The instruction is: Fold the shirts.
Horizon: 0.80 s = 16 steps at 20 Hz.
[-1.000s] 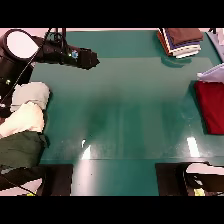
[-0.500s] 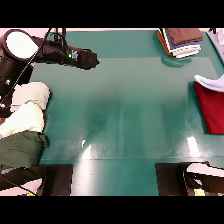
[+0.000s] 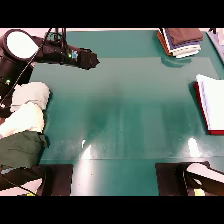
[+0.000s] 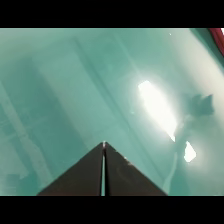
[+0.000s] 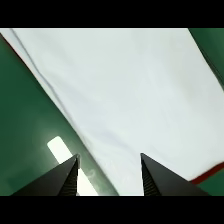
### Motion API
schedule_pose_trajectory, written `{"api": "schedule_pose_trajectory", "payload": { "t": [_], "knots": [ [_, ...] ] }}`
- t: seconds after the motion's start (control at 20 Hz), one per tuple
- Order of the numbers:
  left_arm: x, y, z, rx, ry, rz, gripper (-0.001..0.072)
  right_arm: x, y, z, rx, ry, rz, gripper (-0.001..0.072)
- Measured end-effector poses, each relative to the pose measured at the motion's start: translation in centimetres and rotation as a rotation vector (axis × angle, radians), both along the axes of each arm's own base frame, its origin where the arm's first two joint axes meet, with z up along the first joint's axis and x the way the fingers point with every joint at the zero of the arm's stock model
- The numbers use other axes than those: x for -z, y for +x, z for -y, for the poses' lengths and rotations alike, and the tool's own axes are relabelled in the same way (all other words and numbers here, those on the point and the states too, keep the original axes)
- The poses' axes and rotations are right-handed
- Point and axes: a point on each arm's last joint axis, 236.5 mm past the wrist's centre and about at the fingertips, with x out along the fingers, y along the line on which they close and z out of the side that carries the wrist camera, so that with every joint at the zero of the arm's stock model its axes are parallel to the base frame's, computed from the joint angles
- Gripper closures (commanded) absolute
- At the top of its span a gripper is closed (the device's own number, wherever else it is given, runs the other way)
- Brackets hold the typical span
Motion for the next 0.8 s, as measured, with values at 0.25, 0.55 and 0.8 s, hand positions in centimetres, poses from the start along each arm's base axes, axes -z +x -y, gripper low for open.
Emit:
{"api": "schedule_pose_trajectory", "payload": {
  "t": [0.25,0.55,0.8],
  "knots": [
    [-0.1,0.0,0.1,0.0,-0.005,0.0,0.0685,-4.2,6.2,-11.2,-0.284,0.026,0.146,0.0263],
    [-0.1,0.0,0.1,-0.002,-0.011,-0.002,0.0685,-6.5,9.1,-28.9,-0.728,0.046,0.227,0.0694],
    [-0.2,0.0,0.1,-0.002,-0.012,-0.002,0.0684,-7.5,8.4,-38.1,-0.941,0.054,0.29,0.0694]
  ]
}}
